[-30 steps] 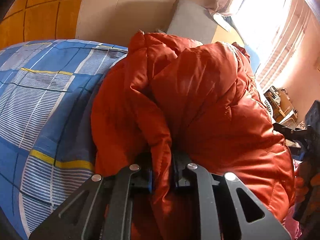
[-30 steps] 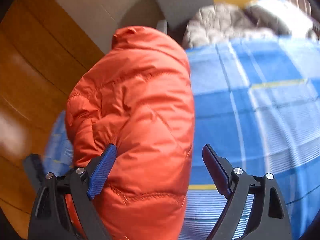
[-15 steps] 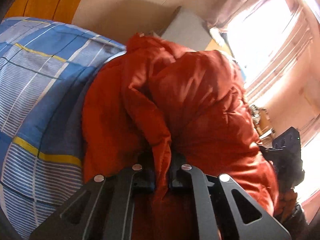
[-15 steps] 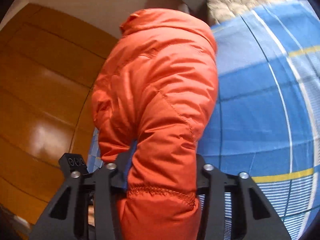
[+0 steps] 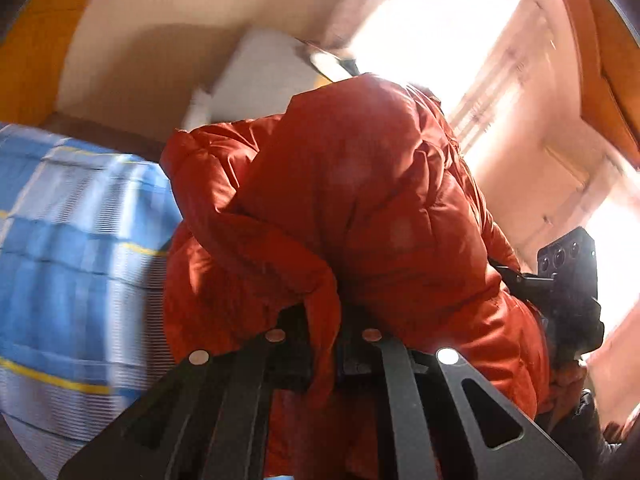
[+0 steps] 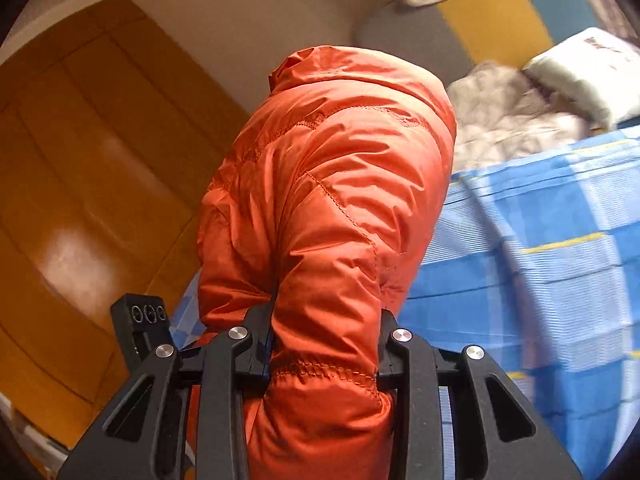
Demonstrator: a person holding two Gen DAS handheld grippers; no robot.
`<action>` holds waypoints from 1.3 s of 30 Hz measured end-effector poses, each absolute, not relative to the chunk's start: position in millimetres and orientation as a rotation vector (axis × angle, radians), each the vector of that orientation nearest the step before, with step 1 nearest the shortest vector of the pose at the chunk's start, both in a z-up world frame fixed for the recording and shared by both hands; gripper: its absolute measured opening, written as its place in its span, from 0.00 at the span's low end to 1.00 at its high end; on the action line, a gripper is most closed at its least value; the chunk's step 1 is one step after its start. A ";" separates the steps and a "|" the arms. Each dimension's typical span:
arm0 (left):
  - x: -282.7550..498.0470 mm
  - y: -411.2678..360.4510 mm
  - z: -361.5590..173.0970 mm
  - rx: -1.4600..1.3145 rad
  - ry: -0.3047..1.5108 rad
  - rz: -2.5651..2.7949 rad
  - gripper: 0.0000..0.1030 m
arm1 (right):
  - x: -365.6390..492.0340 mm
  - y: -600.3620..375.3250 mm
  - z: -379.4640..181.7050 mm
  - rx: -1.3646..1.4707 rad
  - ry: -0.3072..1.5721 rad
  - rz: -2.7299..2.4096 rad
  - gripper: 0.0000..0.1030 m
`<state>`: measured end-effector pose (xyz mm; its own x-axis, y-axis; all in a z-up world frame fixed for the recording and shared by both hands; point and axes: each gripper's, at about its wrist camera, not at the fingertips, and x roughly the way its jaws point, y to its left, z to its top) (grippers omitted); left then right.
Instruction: Fold large clothes
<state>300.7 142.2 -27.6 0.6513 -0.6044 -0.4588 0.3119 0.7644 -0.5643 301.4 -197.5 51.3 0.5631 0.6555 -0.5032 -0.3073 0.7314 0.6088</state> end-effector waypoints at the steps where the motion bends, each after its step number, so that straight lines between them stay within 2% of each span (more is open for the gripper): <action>1: 303.5 127.4 -27.5 -0.458 0.690 -0.559 0.06 | 293.6 -215.9 50.2 0.494 0.779 0.566 0.31; 10: 328.7 -16.4 -71.8 -0.284 0.897 -0.637 0.06 | 263.2 -335.7 4.3 0.512 0.860 0.298 0.31; 15: 338.3 -26.2 -95.4 -0.211 0.962 -0.578 0.06 | 258.1 -353.4 -33.6 0.530 0.911 0.238 0.32; 21: 334.5 -26.9 -112.9 -0.194 0.987 -0.518 0.06 | 255.2 -342.9 -42.3 0.517 0.913 0.195 0.42; 25: 324.1 -22.3 -103.5 -0.241 0.941 -0.508 0.10 | 261.3 -347.6 -46.0 0.508 0.904 0.127 0.54; 27: 313.4 -18.4 -93.4 -0.247 0.913 -0.498 0.14 | 256.6 -346.2 -44.4 0.476 0.896 0.087 0.60; 28: 310.2 -14.5 -87.6 -0.262 0.892 -0.500 0.21 | 254.5 -345.1 -42.3 0.453 0.892 0.060 0.64; 31: 301.6 1.2 -67.3 -0.327 0.814 -0.491 0.29 | 249.1 -336.6 -33.9 0.388 0.882 0.015 0.64; 36: 287.9 -13.0 -32.4 -0.275 0.728 -0.540 0.29 | 242.3 -321.5 -18.2 0.284 0.858 -0.076 0.71; 39: 293.8 -40.0 -28.4 -0.205 0.742 -0.560 0.29 | 237.4 -315.3 -10.5 0.246 0.837 -0.118 0.72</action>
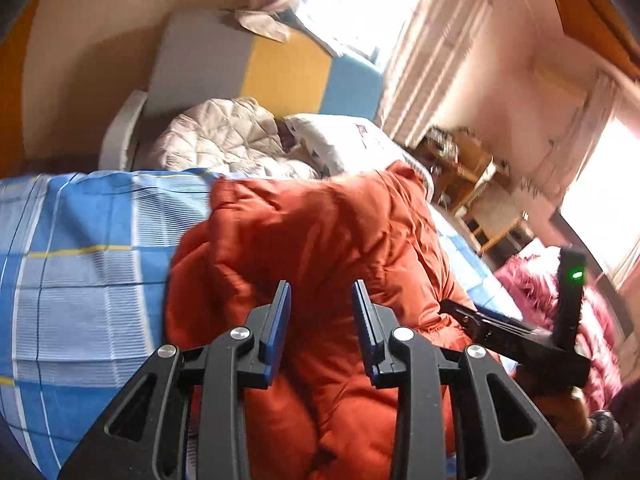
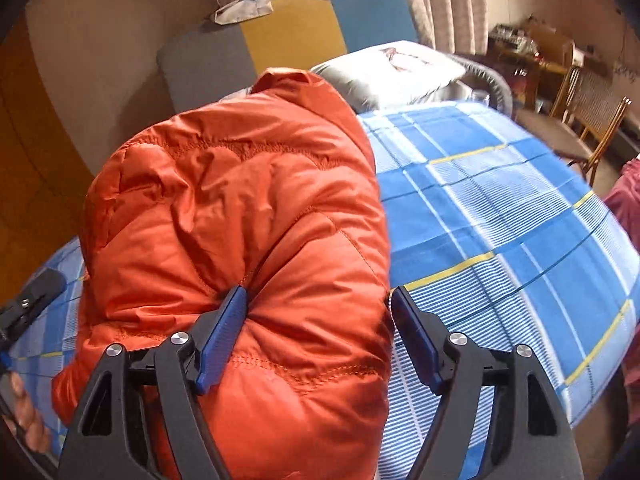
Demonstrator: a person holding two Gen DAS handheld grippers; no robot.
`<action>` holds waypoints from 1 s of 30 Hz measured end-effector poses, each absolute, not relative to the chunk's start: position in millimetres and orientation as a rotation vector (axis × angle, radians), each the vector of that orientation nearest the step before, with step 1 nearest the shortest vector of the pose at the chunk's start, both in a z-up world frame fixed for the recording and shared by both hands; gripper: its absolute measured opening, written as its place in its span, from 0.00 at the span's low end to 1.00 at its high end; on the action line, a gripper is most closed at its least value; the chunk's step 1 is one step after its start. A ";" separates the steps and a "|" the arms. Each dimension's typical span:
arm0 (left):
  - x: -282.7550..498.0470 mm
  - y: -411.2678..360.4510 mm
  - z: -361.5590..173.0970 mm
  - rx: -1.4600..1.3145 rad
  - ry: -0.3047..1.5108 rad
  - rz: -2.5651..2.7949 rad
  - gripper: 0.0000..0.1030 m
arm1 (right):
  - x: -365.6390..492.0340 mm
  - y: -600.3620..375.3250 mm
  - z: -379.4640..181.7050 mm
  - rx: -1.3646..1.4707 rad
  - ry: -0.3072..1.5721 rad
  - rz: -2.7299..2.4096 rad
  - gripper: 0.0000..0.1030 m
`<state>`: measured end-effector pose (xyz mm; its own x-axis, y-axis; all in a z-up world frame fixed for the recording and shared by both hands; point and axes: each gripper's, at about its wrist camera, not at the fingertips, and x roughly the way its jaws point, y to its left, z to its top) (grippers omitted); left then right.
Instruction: Fold large clothes
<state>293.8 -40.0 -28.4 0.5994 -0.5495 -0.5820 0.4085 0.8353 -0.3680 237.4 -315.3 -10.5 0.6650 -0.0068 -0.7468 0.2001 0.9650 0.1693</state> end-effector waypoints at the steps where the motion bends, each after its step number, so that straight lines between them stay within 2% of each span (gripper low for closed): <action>1: 298.4 -47.6 -29.5 -0.198 0.752 -0.558 0.29 | 235.8 -312.6 -8.5 0.233 0.835 -0.125 0.72; 13: 326.3 -69.6 -63.4 -0.142 0.839 -0.478 0.25 | 222.0 -296.5 5.8 0.174 0.786 -0.216 0.72; 15: 327.5 -69.0 -65.9 -0.136 0.838 -0.473 0.24 | 219.3 -287.9 6.5 0.156 0.778 -0.221 0.69; 16: 325.1 -69.2 -66.4 -0.133 0.837 -0.472 0.24 | 220.4 -285.5 4.6 0.151 0.780 -0.221 0.67; 30: 326.8 -64.3 -94.5 -0.151 0.817 -0.426 0.23 | 244.0 -255.2 -37.8 0.046 0.823 -0.236 0.66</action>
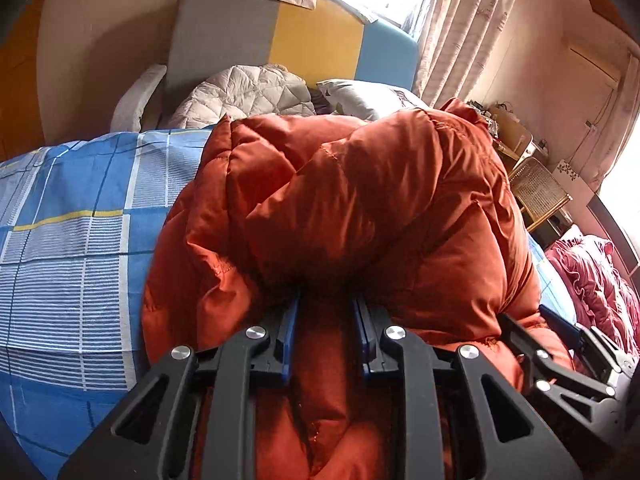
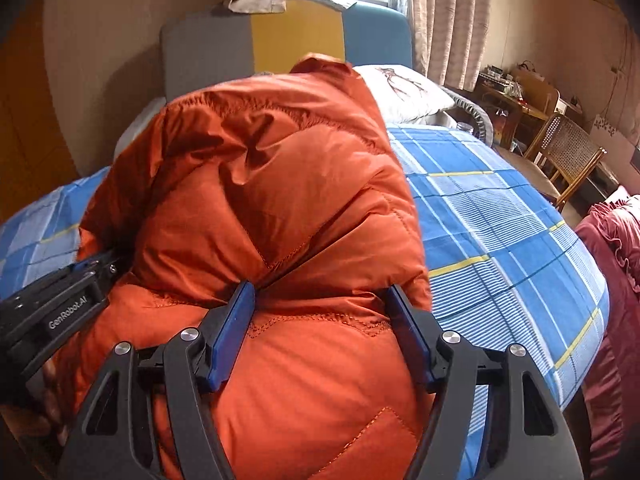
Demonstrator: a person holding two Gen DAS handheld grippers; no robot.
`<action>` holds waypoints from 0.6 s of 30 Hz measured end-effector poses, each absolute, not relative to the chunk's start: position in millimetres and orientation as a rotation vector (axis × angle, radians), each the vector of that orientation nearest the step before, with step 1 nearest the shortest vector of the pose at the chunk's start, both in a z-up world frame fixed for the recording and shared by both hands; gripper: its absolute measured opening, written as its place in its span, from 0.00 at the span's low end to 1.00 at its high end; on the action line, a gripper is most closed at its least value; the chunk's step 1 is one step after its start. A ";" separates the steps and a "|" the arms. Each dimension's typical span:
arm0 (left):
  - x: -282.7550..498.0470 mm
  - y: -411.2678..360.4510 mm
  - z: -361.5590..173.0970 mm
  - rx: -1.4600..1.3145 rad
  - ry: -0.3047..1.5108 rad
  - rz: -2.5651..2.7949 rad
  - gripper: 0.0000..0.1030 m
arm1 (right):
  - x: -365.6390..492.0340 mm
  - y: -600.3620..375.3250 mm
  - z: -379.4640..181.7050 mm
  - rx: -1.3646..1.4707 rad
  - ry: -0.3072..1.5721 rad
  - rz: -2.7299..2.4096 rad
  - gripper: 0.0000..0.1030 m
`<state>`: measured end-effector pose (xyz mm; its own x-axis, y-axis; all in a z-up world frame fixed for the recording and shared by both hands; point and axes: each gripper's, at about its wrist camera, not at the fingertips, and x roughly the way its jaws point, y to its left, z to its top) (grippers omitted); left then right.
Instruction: Fold large clothes
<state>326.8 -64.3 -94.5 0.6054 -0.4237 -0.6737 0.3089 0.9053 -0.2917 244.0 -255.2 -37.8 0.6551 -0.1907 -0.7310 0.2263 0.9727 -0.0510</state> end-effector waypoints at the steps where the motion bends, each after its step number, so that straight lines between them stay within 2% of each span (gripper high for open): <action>1: 327.9 -64.4 -96.9 -0.151 0.815 -0.421 0.23 | 247.7 -254.1 -42.2 0.042 0.832 -0.233 0.66; 9: 330.3 -65.0 -103.4 -0.162 0.822 -0.395 0.23 | 255.4 -248.7 -56.9 0.016 0.849 -0.233 0.66; 14: 322.4 -59.0 -83.7 -0.196 0.828 -0.375 0.22 | 250.4 -247.2 -51.1 -0.008 0.841 -0.222 0.66; 18: 311.2 -62.7 -58.9 -0.177 0.771 -0.384 0.26 | 245.9 -246.1 -46.5 -0.010 0.829 -0.223 0.66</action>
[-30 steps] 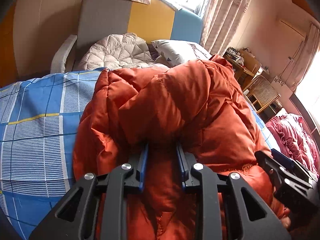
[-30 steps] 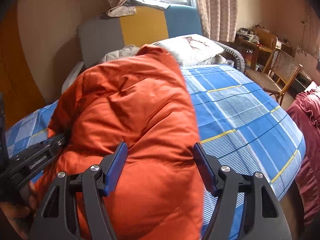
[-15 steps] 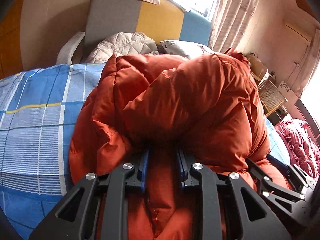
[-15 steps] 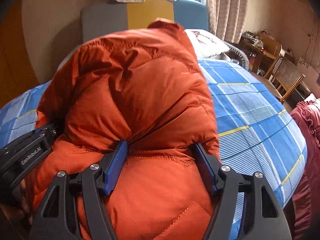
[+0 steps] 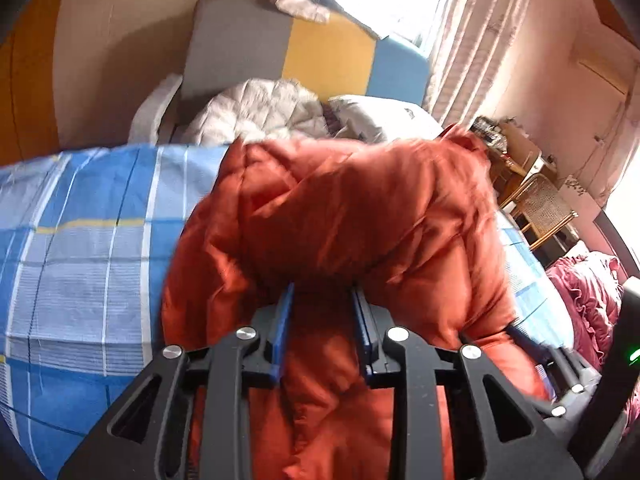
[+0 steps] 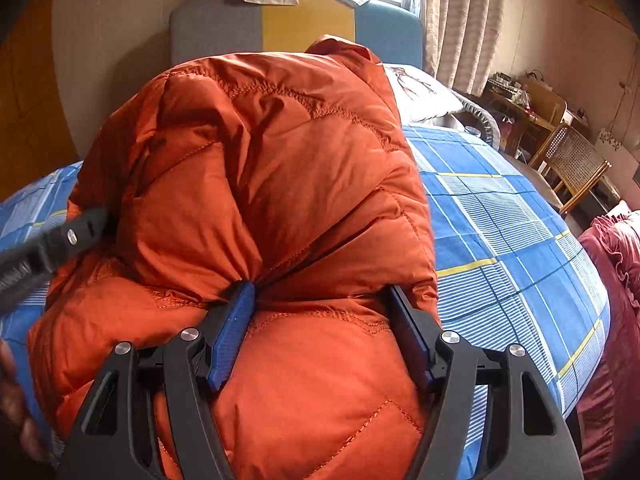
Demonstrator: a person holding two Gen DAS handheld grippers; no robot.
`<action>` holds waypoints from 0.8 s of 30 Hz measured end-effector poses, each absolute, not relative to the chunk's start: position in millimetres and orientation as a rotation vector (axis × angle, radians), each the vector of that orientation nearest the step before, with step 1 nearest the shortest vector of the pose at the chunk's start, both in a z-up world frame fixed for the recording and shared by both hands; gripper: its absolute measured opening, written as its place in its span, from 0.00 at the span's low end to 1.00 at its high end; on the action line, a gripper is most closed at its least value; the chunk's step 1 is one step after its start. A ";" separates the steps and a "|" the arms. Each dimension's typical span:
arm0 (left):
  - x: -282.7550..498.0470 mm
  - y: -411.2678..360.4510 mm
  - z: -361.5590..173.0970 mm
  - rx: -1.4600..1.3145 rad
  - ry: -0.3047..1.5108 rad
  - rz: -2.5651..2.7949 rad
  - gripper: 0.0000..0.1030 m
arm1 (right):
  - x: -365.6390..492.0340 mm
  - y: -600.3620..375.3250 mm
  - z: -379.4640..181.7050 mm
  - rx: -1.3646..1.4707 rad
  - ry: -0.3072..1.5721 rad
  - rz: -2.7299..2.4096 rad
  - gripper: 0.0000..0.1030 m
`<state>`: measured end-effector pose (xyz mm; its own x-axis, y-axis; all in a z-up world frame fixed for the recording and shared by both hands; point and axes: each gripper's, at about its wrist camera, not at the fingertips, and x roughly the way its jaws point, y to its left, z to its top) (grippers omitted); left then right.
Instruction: Fold large clothes
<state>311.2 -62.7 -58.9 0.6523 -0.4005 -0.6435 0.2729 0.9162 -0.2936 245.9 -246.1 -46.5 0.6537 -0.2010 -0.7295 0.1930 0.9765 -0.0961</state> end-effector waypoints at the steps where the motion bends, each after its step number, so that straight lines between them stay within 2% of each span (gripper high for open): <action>1: 311.6 -64.5 -54.4 -0.174 0.764 -0.389 0.27 | 245.0 -245.8 -45.9 -0.013 0.827 -0.223 0.66; 6: 330.7 -84.7 -57.1 -0.076 0.797 -0.386 0.29 | 245.0 -246.6 -44.6 -0.013 0.828 -0.215 0.66; 15: 338.2 -79.1 -81.4 -0.094 0.801 -0.384 0.30 | 246.4 -242.6 -47.0 -0.040 0.828 -0.204 0.66; 24: 311.5 -75.4 -64.4 -0.072 0.758 -0.341 0.31 | 239.9 -251.0 -33.3 0.001 0.814 -0.201 0.66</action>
<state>311.5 -75.4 -64.4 0.6739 -0.3290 -0.6615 0.2773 0.9426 -0.1863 239.9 -251.0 -33.3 0.6686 -0.1782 -0.7219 0.1788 0.9809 -0.0766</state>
